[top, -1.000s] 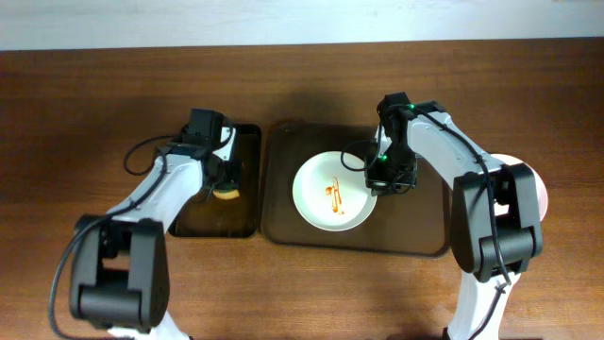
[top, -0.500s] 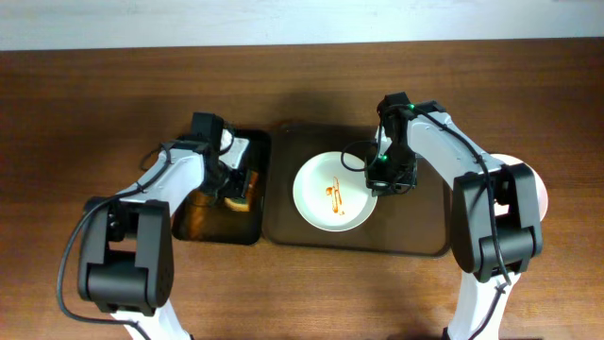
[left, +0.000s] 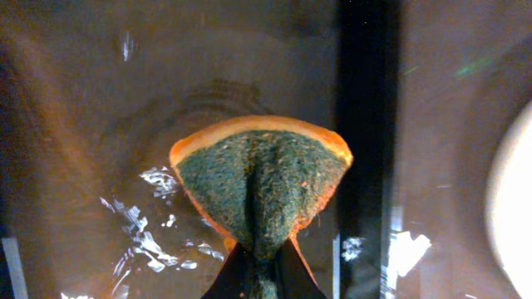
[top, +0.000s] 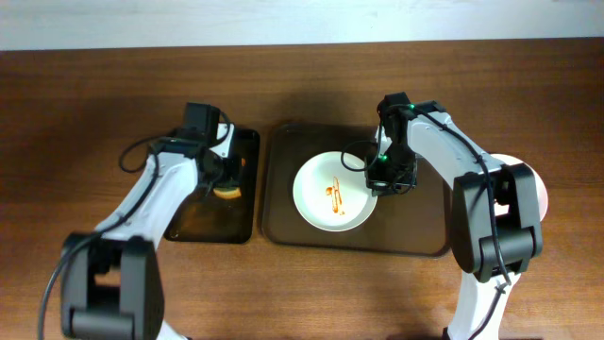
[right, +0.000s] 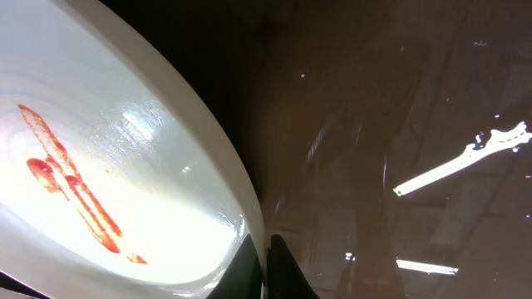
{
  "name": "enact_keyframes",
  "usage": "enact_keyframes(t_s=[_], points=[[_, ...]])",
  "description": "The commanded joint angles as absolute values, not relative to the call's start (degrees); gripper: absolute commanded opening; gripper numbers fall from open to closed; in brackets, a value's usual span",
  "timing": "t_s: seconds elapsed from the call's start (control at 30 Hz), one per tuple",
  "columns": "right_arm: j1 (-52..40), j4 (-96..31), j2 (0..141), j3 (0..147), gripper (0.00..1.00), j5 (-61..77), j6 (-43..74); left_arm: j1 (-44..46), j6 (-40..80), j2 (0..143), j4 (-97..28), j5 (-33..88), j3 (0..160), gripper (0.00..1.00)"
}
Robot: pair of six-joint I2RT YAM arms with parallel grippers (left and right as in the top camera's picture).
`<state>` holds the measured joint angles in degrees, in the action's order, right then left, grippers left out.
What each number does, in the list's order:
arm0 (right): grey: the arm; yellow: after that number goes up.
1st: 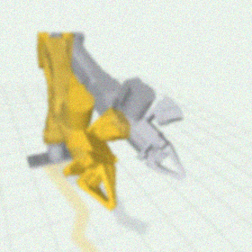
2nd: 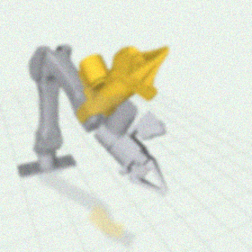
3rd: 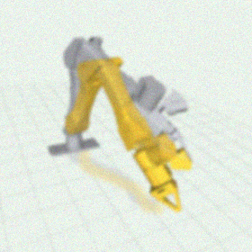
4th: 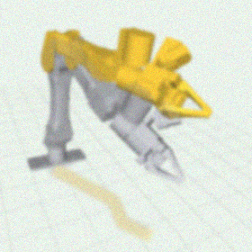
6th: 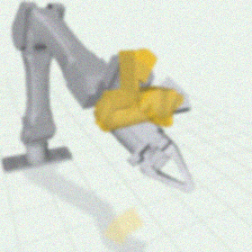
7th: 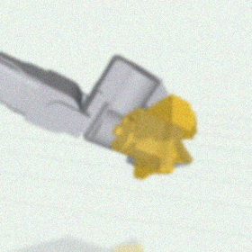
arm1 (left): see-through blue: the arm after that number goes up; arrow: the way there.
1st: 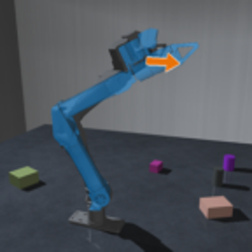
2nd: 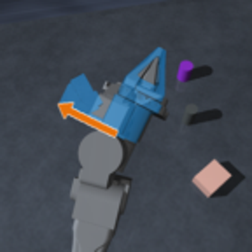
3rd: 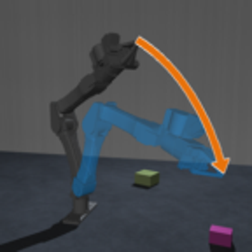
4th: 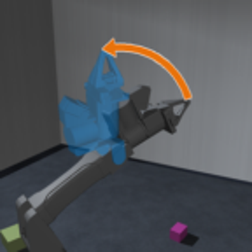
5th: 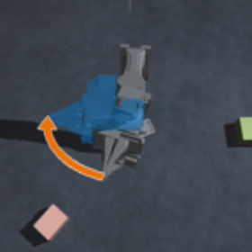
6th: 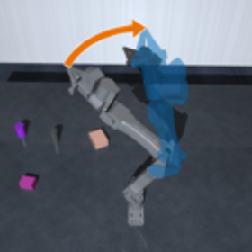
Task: Clean dirty plates on tray and stack at the side
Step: 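Grasp the sponge with the left gripper and lift it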
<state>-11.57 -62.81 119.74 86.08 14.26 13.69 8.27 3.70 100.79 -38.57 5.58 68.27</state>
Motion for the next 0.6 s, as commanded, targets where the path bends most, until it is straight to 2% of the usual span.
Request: enact_keyframes(t_s=[0.0, 0.57], points=[[-12.0, -62.8, 118.1, 86.1, 0.04, 12.8, 13.8, 8.1, 4.3, 96.8, -38.7, 6.7, 69.4, 0.0], [-12.0, -62.8, 118.1, 86.1, 0.04, 12.8, 13.8, 9.0, 5.3, 96.9, -36.6, 7.6, 64.4, 0.0]])
